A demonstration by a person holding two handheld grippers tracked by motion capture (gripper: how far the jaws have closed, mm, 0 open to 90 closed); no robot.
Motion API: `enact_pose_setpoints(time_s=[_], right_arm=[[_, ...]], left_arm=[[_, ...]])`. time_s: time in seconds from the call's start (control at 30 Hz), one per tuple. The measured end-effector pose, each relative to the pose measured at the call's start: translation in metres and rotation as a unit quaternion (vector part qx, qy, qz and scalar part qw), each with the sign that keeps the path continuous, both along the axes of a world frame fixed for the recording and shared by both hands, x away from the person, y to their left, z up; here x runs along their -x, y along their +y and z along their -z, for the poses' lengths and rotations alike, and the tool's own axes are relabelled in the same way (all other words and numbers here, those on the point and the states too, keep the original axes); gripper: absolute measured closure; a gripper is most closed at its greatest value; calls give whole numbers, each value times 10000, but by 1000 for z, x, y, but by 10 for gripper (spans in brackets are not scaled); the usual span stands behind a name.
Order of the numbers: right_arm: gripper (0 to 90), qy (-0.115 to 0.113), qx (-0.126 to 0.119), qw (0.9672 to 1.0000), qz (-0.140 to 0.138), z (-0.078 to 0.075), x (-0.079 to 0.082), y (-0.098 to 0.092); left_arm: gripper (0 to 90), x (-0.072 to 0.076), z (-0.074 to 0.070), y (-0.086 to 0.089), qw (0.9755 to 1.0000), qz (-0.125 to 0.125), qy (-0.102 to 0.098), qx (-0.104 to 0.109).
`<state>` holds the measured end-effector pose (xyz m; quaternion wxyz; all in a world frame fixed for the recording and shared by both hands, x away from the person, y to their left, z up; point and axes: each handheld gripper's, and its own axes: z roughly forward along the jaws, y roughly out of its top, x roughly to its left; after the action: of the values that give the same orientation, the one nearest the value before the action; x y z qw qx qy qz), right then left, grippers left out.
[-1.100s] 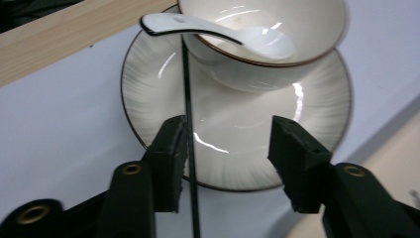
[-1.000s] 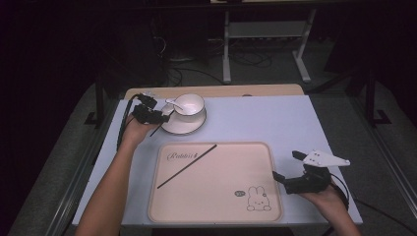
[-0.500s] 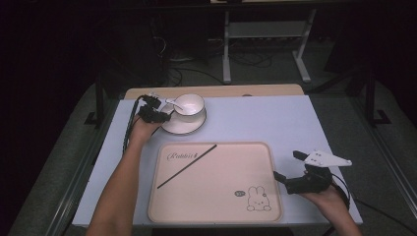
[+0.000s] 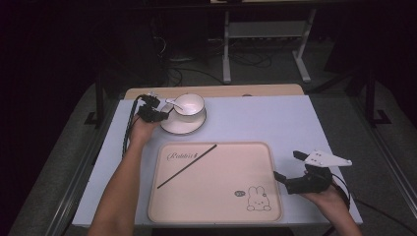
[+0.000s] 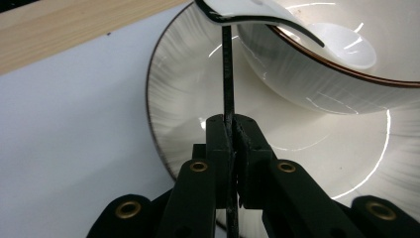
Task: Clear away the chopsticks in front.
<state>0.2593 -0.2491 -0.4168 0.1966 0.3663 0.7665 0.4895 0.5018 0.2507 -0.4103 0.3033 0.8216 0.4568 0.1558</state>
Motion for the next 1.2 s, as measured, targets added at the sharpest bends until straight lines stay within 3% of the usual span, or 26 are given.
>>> enact_pose_setpoints(time_s=[0.23, 0.47, 0.77, 0.83, 1.0, 1.2], right_arm=[[0, -5, 1, 10000, 6, 0, 0, 0], [0, -1, -14, 10000, 19, 0, 1, -1], [0, 2, -4, 10000, 10, 0, 0, 0], [0, 10, -7, 10000, 9, 0, 0, 0], [0, 18, 9, 10000, -20, 0, 0, 1], [0, 16, 1, 10000, -12, 0, 0, 2]], left_arm=[[856, 11, -15, 16, 9999, -5, -8, 129], [856, 32, -23, 34, 9997, -25, 42, 233], [857, 68, -26, 53, 9996, -42, 185, 220], [857, 82, -28, 57, 9994, -43, 205, 282], [857, 102, -29, 56, 9996, -6, 192, 226], [858, 130, -29, 49, 9992, 123, 158, 341]])
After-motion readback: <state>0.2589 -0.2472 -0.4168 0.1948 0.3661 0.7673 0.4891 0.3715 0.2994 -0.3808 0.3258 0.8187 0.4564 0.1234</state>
